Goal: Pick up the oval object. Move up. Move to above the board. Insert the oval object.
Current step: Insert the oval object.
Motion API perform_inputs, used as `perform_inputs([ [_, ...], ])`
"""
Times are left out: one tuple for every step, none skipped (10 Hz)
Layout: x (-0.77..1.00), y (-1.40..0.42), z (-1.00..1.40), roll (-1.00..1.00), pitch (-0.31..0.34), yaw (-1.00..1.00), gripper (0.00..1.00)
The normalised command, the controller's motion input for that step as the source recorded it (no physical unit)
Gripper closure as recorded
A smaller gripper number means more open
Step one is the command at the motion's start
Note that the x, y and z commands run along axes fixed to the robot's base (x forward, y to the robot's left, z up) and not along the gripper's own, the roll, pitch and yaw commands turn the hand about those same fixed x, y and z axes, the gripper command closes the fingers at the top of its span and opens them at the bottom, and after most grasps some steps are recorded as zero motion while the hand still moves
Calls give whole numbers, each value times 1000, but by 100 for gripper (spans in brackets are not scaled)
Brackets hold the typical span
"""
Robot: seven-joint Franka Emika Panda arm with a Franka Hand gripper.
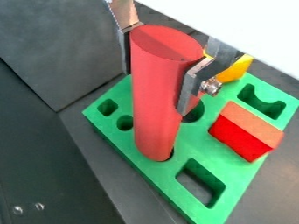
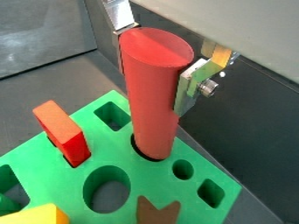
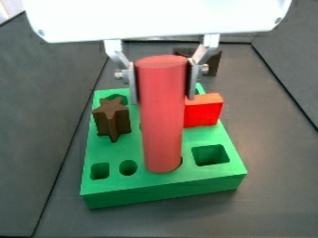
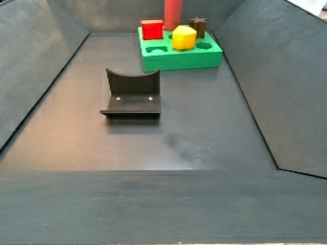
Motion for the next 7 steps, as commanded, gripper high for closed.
perform_inputs([
  [326, 0, -37, -154, -13, 37, 100],
  [66, 0, -251, -64, -26, 11, 100],
  [-77, 111, -509, 156, 0, 11, 100],
  [-140, 0, -557, 343, 0, 111, 100],
  [-203, 0, -400, 239, 0, 6, 100],
  [-194, 0, -311, 189, 0, 0, 100],
  [-214, -74, -631, 376, -3, 60, 100],
])
